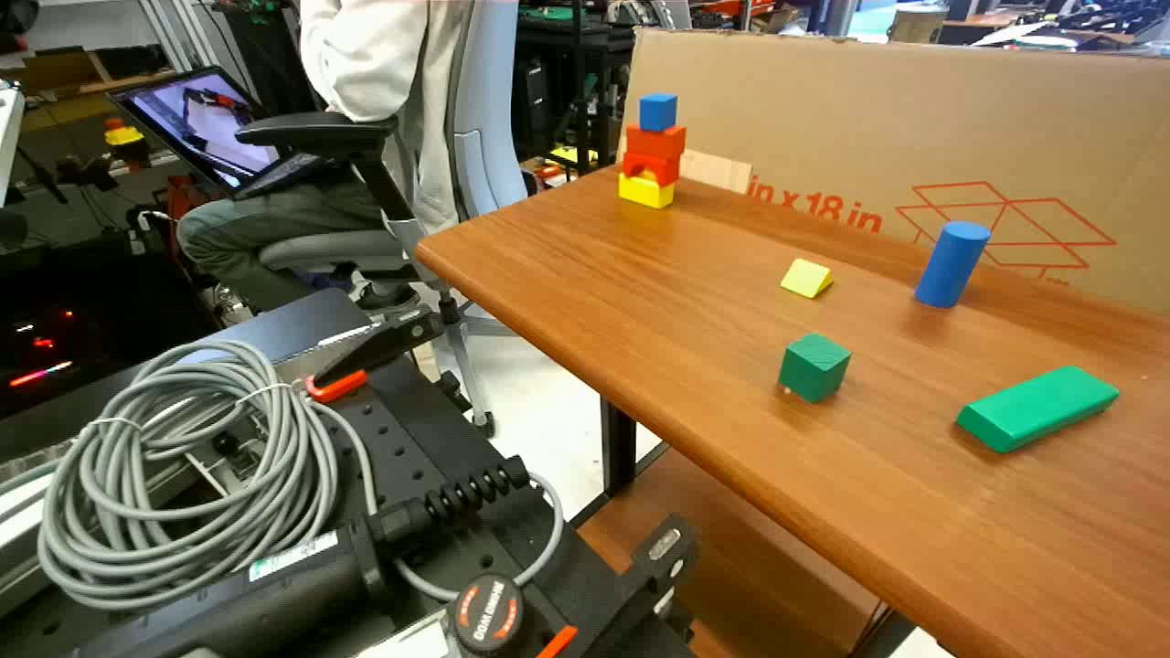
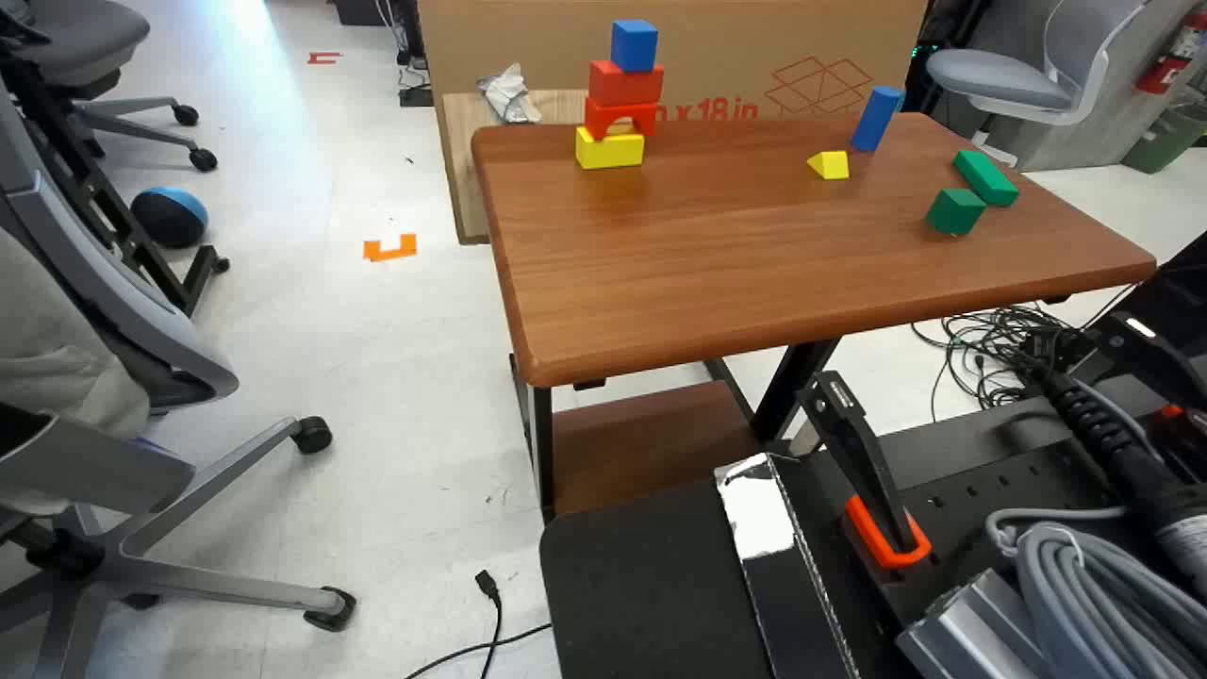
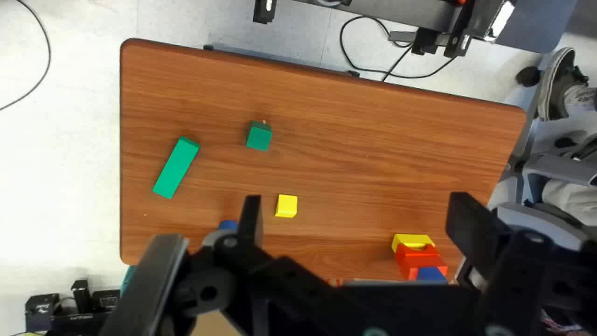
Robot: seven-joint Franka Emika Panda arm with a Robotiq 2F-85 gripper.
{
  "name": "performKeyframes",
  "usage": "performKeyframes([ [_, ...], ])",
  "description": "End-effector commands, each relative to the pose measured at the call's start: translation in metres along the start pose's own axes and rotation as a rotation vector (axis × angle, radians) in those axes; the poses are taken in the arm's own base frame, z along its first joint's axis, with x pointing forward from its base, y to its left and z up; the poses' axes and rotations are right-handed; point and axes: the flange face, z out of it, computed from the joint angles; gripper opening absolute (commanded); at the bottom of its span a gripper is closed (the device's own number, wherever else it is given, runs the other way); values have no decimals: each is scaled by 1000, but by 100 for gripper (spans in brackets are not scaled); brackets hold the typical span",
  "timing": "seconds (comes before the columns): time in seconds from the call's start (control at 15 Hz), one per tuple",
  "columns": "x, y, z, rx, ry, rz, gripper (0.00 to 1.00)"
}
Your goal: Move the green cube to the left then move it to the right
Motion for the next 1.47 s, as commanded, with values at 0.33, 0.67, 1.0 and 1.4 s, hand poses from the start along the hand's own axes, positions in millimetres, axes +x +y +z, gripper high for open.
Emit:
performKeyframes([
  [0.33,13,15,29,38,-29,37,100],
  [0.67,29,45,81,93,-76,139,100],
  [1.0,40,82,151,77,-103,241,100],
  [1.4,60,90,213,-4,-127,272,100],
])
